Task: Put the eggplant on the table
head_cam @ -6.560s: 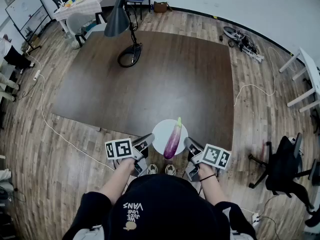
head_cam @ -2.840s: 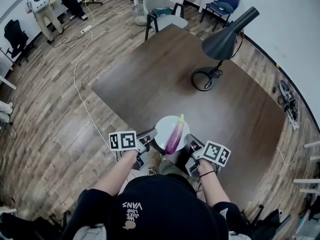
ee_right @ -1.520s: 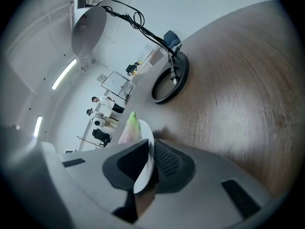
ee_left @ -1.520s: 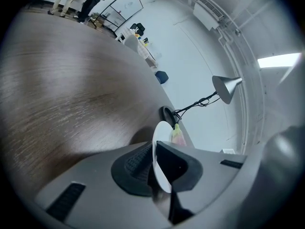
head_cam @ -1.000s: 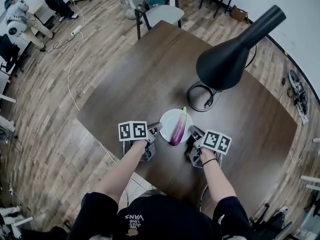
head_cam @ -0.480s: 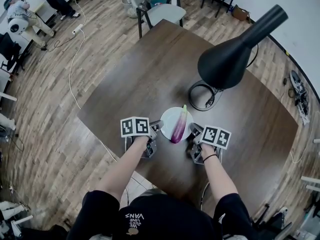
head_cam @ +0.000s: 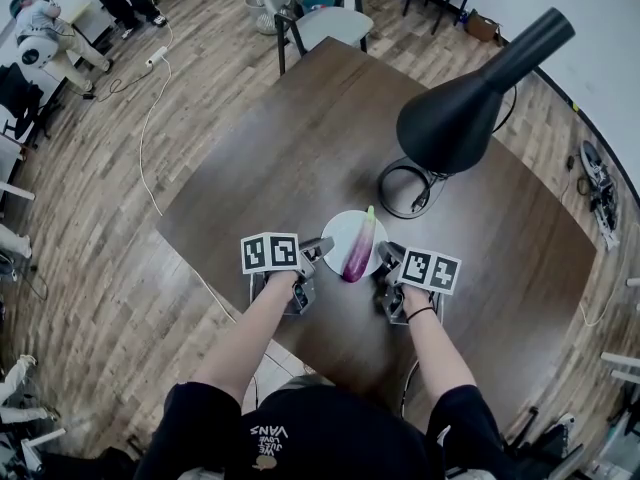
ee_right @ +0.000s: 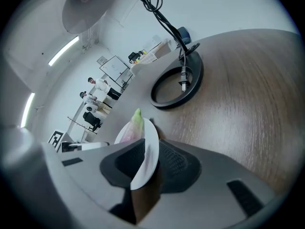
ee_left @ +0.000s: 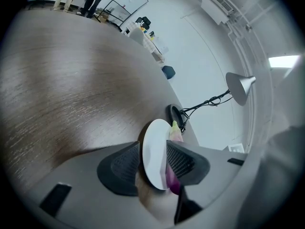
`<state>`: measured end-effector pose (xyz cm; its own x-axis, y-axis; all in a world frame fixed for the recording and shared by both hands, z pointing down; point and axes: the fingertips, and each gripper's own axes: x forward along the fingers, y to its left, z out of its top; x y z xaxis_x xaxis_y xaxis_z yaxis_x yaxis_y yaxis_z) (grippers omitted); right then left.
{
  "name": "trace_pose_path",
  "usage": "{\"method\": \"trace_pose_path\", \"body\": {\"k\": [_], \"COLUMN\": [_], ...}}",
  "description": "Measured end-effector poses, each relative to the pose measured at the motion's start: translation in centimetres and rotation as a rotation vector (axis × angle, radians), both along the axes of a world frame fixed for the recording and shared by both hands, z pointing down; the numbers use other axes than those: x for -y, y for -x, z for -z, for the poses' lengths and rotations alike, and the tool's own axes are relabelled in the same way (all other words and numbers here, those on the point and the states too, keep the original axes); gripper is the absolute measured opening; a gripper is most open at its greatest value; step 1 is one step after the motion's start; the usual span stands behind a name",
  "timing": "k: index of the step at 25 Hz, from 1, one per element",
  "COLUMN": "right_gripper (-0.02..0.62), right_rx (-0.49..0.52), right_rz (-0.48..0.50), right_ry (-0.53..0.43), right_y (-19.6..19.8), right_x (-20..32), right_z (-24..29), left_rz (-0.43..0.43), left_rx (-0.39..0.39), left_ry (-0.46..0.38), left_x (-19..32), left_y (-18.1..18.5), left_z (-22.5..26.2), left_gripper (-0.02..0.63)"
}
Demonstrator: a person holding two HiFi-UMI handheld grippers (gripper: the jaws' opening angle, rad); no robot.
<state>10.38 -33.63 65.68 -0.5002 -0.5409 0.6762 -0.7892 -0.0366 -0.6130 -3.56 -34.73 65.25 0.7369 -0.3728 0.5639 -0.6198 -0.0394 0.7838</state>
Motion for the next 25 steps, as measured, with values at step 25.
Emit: {"method": "trace_pose_path", "body": {"k": [25], "right_gripper": [0.032], "right_rx": [-0.201], "right_rz": [0.059], "right_ry": [-0.31], "right_y": [0.6], "right_x": [-3.6], "right_z": [8.3], "left_rz": [-0.085], "left_rx": [0.082], "left_ry": [-0.374], "left_x": [-3.8], "left_y": [1.1], "left_z": [7.8], "left_gripper": [0.011]}}
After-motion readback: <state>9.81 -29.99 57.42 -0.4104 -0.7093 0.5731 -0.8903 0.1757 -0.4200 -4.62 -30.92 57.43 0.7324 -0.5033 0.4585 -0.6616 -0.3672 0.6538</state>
